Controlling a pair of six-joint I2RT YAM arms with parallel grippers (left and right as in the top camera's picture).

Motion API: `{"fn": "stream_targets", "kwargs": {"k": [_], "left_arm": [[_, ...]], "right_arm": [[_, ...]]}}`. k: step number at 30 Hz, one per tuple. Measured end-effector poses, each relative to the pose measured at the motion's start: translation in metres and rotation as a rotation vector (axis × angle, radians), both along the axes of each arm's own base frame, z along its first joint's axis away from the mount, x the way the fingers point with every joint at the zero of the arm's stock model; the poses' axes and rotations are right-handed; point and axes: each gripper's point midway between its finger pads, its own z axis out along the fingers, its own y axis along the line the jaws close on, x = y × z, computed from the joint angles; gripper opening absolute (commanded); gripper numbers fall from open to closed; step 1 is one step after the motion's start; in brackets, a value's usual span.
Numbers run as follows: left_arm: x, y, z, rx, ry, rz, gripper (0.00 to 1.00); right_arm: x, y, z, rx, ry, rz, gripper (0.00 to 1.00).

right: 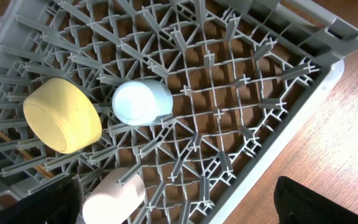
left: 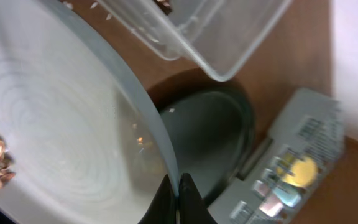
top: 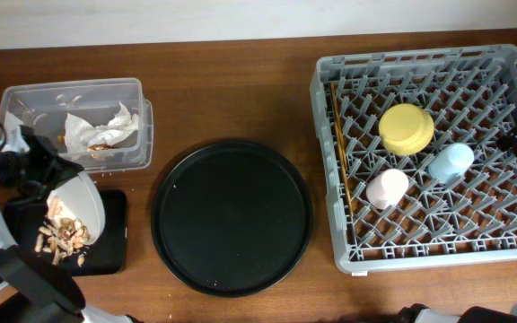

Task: Sort waste into correct bins and load items into the dishwasher rack
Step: 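Lift the plate left and tip food scraps onto the black tray, then carry the emptied white plate back and set it on the round tray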

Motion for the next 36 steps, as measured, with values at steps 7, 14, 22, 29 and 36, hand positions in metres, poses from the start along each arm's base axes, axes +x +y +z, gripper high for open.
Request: {"fn": "stream_targets", "kwargs": {"k": [7, 14, 22, 29, 36], "left_arm": [[-0.012, 0.014, 0.014, -0.174, -0.156, 0.036, 0.01], [-0.040, 0.033, 0.026, -0.315, -0.283, 0.116, 0.01], [-0.052, 0.042, 0.025, -0.359, -0.341, 0.165, 0.01], [-0.046, 0.044, 0.032, -0.360, -0.417, 0.156, 0.00], [-0.058, 0.027, 0.036, -0.415, -0.364, 0.135, 0.00]], "right_arm": [[0.000, 0.000, 0.000, 0.000, 0.000, 0.000, 0.99], [0.000, 0.000, 0.000, 0.000, 0.000, 0.000, 0.99], [0.000, 0.000, 0.000, 0.000, 0.000, 0.000, 0.99], [0.000, 0.000, 0.000, 0.000, 0.000, 0.001, 0.99], [0.000, 0.000, 0.000, 0.000, 0.000, 0.001, 0.99]]}}
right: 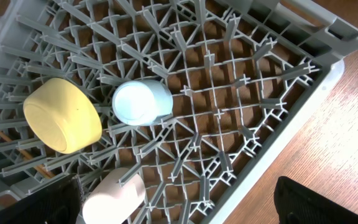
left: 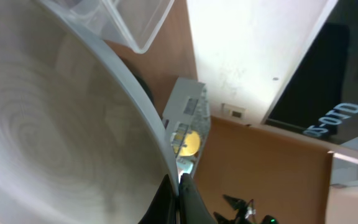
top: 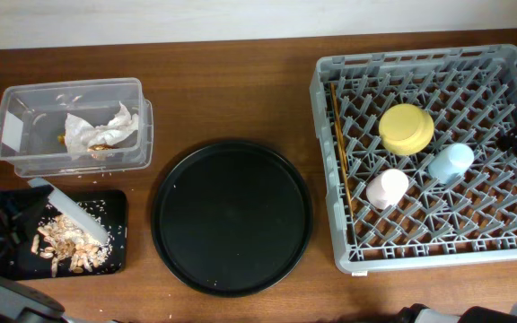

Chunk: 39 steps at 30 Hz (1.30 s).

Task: Sort waste into correct bins and load items into the dishwasher rack
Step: 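Carry the emptied white plate back and set it on the round tray, then withdraw the left gripper and move the right gripper to the plate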

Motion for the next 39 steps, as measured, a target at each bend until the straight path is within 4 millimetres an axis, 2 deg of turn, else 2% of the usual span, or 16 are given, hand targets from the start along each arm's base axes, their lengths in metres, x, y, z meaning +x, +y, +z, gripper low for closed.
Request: {"fn": "stream_targets", "kwargs": {"k": [2, 4, 8, 12, 14, 17, 21, 22, 23, 25, 27, 32, 35, 37, 38, 39], "left_arm": [[-0.003, -0.011, -0.004, 0.035, 0.028, -0.052, 0.00], [-0.004, -0.041, -0.004, 0.070, 0.040, -0.145, 0.00], [-0.012, -0.124, -0.002, 0.107, 0.036, -0.406, 0.00], [-0.017, -0.208, -0.016, 0.163, -0.016, -0.742, 0.00], [-0.007, -0.254, -0.031, 0.266, -0.076, -0.885, 0.00], [0.000, -0.301, -0.054, 0.435, -0.046, -0.963, 0.00], [-0.009, -0.330, -0.091, 0.813, 0.138, -0.897, 0.00], [-0.013, -0.340, -0.095, 0.886, 0.134, -0.883, 0.09], [-0.012, -0.348, -0.096, 0.927, 0.118, -0.868, 0.34], [-0.015, -0.364, -0.101, 0.991, 0.084, -0.859, 0.46], [-0.018, -0.370, -0.105, 1.016, 0.086, -0.859, 0.52], [-0.023, -0.360, -0.105, 1.064, 0.133, -0.855, 0.50], [-0.011, -0.332, -0.075, 1.118, 0.187, -0.786, 0.50], [0.008, -0.294, -0.041, 1.171, 0.211, -0.657, 0.65], [0.020, -0.262, -0.017, 1.180, 0.217, -0.537, 0.92], [0.027, -0.234, 0.000, 1.181, 0.224, -0.429, 0.99]], "right_arm": [[0.000, 0.000, 0.000, 0.000, 0.000, 0.000, 0.99], [0.000, 0.000, 0.000, 0.000, 0.000, 0.000, 0.99], [0.000, 0.000, 0.000, 0.001, 0.000, 0.000, 0.99], [0.000, 0.000, 0.000, 0.001, 0.000, 0.000, 0.99], [0.000, 0.000, 0.000, 0.001, 0.001, -0.001, 0.99], [0.000, 0.000, 0.000, 0.000, 0.000, 0.000, 0.98], [0.000, 0.000, 0.000, 0.001, 0.000, 0.000, 0.99], [0.000, 0.000, 0.000, 0.000, 0.000, 0.000, 0.99], [0.000, 0.000, 0.000, 0.001, 0.001, 0.000, 0.99], [0.000, 0.000, 0.000, 0.001, 0.001, -0.001, 0.99], [0.000, 0.000, 0.000, 0.000, 0.000, 0.000, 0.99], [0.000, 0.000, 0.000, 0.001, 0.001, -0.001, 0.99], [0.000, 0.000, 0.000, 0.002, 0.002, -0.001, 0.99], [0.000, 0.000, 0.000, 0.001, 0.002, 0.000, 0.99], [0.000, 0.000, 0.000, 0.001, 0.002, 0.000, 0.99], [0.000, 0.000, 0.000, 0.001, 0.001, 0.000, 0.99]]}}
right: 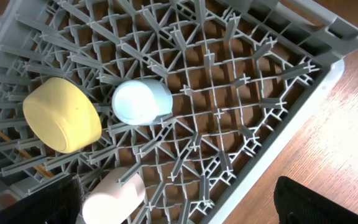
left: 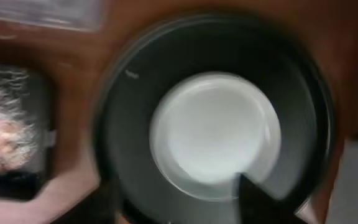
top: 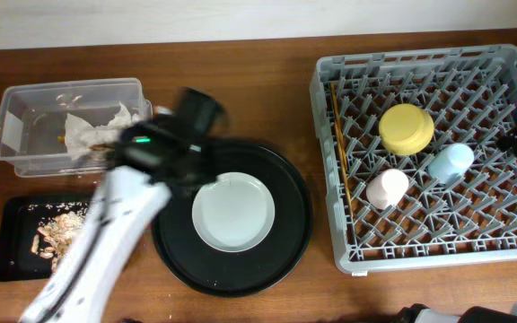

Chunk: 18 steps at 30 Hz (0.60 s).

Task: Sort waste into correct bins and load items into the dishwasher rack
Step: 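Withdraw the left gripper and move the right gripper to the plate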

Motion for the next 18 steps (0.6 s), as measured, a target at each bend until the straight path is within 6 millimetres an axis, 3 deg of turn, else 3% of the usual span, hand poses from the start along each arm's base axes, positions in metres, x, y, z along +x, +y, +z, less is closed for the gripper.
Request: {"fn": "stream_targets", "kwargs": {"k": [1, 2, 3, 4, 6, 8, 11, 14, 15, 18], "left_arm": [[-0.003, 0.028, 0.011, 0.017, -0.016, 0.071, 0.99], [-0.012, 0.074, 0.020, 0.054, -0.012, 0.204, 0.99], [-0.022, 0.107, 0.024, 0.075, -0.002, 0.309, 0.99], [-0.032, 0.131, 0.025, 0.088, 0.022, 0.392, 0.99], [-0.042, 0.160, 0.023, 0.090, 0.046, 0.505, 0.99], [-0.046, 0.173, 0.023, 0.089, 0.050, 0.553, 0.99], [-0.047, 0.179, 0.023, 0.088, 0.051, 0.577, 0.99], [-0.047, 0.179, 0.023, 0.088, 0.050, 0.578, 0.99], [-0.048, 0.179, 0.023, 0.088, 0.051, 0.577, 0.99], [-0.048, 0.179, 0.023, 0.088, 0.052, 0.577, 0.99]], "right_arm": [[0.000, 0.000, 0.000, 0.000, 0.000, -0.001, 0.99], [0.000, 0.000, 0.000, 0.000, 0.000, -0.001, 0.99], [0.000, 0.000, 0.000, 0.001, 0.000, 0.000, 0.99], [0.000, 0.000, 0.000, 0.001, 0.000, 0.000, 0.99], [0.003, 0.006, 0.000, 0.033, -0.018, 0.016, 0.99], [0.004, 0.021, -0.002, 0.108, -0.030, 0.046, 0.99], [0.012, 0.082, 0.002, 0.356, -0.098, 0.242, 0.99], [0.010, 0.176, 0.009, 0.482, -0.078, 0.672, 0.99], [0.006, 0.211, 0.007, 0.477, -0.042, 0.838, 0.99], [0.006, 0.285, -0.003, 0.402, -0.024, 1.185, 0.99]]}}
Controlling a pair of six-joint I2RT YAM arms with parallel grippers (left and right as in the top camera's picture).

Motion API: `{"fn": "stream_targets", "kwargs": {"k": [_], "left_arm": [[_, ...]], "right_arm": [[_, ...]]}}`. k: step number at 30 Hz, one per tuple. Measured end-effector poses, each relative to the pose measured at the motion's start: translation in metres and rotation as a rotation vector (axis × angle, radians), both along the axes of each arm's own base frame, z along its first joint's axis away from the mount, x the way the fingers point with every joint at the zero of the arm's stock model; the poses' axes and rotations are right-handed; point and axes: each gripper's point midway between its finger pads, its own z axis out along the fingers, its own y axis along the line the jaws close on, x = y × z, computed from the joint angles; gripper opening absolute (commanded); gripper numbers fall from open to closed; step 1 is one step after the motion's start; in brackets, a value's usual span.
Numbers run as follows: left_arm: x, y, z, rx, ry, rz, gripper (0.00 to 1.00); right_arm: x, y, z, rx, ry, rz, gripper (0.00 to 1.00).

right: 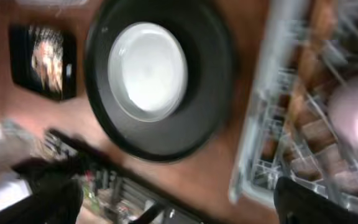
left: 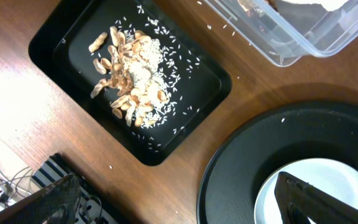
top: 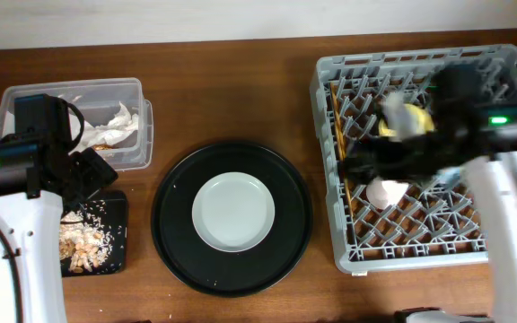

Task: Sort waste into correct bins and load items into the dishwasher rack
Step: 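Withdraw the left gripper and move the right gripper to the plate, then grasp the white plate rim with the right gripper and lift it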

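A white plate lies flat and bare in the middle of the round black tray. My left gripper hangs open and empty over the small black tray, which holds peanut shells and rice. The plate's rim shows at the lower right of the left wrist view. My right gripper, blurred, is open and empty over the left side of the grey dishwasher rack. Its view looks down on the plate and the rack.
A clear plastic bin with crumpled paper stands behind the small tray. In the rack are a yellow bowl, a pink cup and chopsticks along its left side. The right arm hides part of the rack.
My left arm has gone from above the plate on the round tray back to the left, over the small black tray. My right arm has moved from the rack's right edge to its left side.
My left gripper first held the white plate tilted over the small black tray, with scraps on it. Then the plate was steeper and the scraps lay in the tray. Later the plate lay flat on the round tray. Now the left gripper is away from it.
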Motion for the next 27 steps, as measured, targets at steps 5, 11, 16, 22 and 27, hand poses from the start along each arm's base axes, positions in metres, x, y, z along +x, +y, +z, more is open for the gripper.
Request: {"fn": "stream_targets", "kwargs": {"k": [5, 11, 16, 22, 27], "left_arm": [[0.000, 0.000, 0.000, 0.000, 0.000, 0.000, 0.99], [0.000, 0.000, 0.000, 0.000, 0.000, 0.000, 0.99], [0.000, 0.000, 0.000, 0.000, 0.000, 0.000, 0.99], [0.000, 0.000, 0.000, 0.000, 0.000, 0.000, 0.99], [0.000, 0.000, 0.000, 0.000, 0.000, 0.000, 0.99]], "right_arm": [[0.003, 0.092, 0.000, 0.021, -0.161, 0.295, 0.99], [0.018, 0.149, -0.117, -0.252, 0.075, 0.233, 0.90], [0.041, 0.144, -0.206, -0.449, 0.181, 0.087, 0.75], [0.049, 0.144, -0.233, -0.481, 0.190, 0.070, 0.45], [0.052, 0.146, -0.238, -0.480, 0.177, 0.065, 0.41]]}}
